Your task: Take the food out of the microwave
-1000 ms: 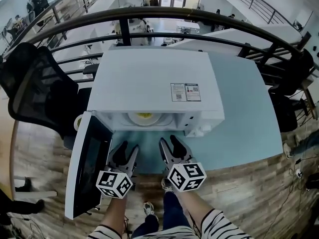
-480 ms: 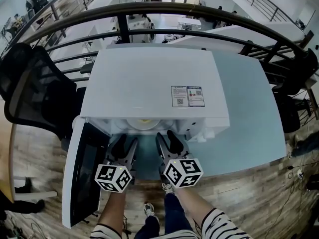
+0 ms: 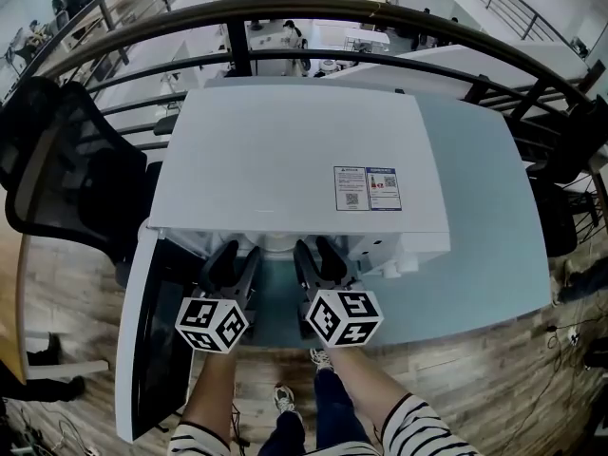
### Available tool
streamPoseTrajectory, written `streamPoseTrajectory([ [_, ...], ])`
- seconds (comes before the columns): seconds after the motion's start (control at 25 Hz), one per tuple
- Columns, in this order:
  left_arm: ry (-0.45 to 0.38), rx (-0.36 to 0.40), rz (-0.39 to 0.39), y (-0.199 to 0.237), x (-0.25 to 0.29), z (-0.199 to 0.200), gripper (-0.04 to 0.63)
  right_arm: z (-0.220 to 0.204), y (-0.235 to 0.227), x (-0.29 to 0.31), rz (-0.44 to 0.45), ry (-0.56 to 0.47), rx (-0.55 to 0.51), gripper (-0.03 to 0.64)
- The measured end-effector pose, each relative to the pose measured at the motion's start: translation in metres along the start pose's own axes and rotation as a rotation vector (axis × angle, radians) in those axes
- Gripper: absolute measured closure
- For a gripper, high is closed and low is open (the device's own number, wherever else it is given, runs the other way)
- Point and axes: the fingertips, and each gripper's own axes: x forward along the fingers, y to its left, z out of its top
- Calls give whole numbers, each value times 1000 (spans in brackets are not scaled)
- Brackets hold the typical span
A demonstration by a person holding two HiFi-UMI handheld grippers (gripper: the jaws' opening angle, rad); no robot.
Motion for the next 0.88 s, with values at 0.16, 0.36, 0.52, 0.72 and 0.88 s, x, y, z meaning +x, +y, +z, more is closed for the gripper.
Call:
streamPoseTrajectory([
  [0.16, 6, -28, 11, 7, 9, 5, 416, 0, -3, 9, -7, 6, -7, 448],
  [0.36, 30, -13, 23, 12, 23, 8, 416, -5, -8, 19, -21, 28, -16, 448],
  [0.52, 69, -5, 45, 17, 31, 7, 414, -7, -9, 26, -28, 54, -16, 447],
  [0.72, 141, -7, 64, 21, 40, -4, 389, -9, -10, 32, -53, 79, -20, 448],
  [0.88, 186, -26, 56, 20, 44, -10, 373, -10, -11, 33, -83, 91, -25, 448],
])
